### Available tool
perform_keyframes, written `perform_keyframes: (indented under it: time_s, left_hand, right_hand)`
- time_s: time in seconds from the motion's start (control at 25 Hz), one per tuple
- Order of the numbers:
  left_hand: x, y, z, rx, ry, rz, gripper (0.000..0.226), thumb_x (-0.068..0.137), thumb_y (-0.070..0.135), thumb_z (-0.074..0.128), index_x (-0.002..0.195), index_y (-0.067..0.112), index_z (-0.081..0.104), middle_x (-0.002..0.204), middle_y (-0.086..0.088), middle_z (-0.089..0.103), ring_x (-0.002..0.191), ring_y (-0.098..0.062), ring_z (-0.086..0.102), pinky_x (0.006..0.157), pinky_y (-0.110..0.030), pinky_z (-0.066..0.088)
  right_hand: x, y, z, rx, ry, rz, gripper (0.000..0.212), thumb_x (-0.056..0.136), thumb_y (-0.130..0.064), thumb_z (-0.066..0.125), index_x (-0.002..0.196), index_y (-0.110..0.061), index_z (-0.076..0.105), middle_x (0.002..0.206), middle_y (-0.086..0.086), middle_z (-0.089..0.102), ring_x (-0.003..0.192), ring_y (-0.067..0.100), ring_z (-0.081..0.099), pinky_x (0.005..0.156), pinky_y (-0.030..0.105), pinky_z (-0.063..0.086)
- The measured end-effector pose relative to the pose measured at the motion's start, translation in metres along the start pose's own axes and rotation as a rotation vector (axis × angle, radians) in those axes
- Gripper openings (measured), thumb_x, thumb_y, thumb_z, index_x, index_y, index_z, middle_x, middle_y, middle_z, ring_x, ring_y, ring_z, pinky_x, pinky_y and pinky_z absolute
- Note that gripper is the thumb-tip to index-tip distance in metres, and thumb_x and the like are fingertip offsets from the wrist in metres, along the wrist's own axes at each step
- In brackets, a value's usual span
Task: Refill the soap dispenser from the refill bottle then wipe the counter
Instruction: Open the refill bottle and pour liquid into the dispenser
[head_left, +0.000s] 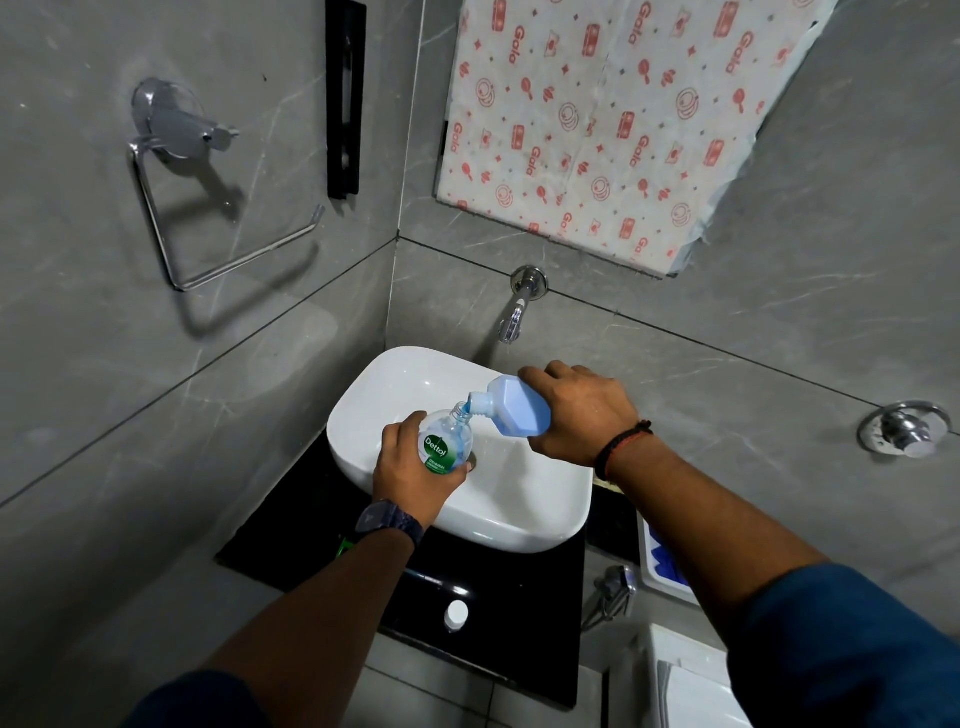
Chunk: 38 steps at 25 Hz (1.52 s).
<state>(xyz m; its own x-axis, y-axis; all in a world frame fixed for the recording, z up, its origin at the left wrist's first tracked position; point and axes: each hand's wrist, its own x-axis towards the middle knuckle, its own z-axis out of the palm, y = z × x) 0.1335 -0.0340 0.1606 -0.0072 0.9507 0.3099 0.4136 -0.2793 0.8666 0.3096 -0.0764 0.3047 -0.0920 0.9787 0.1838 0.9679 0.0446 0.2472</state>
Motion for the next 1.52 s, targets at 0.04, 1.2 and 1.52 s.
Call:
perform_keyframes:
  time_s: [0.04,1.2,1.52]
  left_hand:
    - [0.000,0.000,0.000,0.004,0.002,0.001,0.086,0.045,0.030,0.090,0.119,0.015,0.050,0.108,-0.008,0.052,0.090,-0.027,0.059,0.075,-0.032,0.050]
    - [0.004,-0.008,0.001,-0.003,-0.010,0.001,0.086,0.045,0.035,0.090,0.118,0.018,0.048,0.106,-0.005,0.051,0.087,-0.024,0.059,0.074,-0.030,0.051]
    - [0.004,-0.011,0.000,-0.001,-0.009,0.003,0.087,0.045,0.034,0.090,0.119,0.019,0.047,0.107,-0.004,0.050,0.089,-0.021,0.058,0.074,-0.026,0.048]
  right_hand:
    - [0.000,0.000,0.000,-0.002,0.001,-0.001,0.066,0.067,-0.042,0.070,0.127,-0.030,0.045,0.106,0.003,0.060,0.091,0.029,0.059,0.066,0.033,0.047]
    - [0.004,-0.003,0.003,-0.019,0.014,-0.013,0.066,0.068,-0.043,0.070,0.127,-0.030,0.044,0.106,0.002,0.060,0.090,0.028,0.059,0.064,0.031,0.043]
    - [0.004,-0.005,0.002,-0.030,0.016,-0.018,0.064,0.068,-0.042,0.069,0.126,-0.030,0.045,0.105,0.002,0.060,0.090,0.028,0.059,0.064,0.031,0.045]
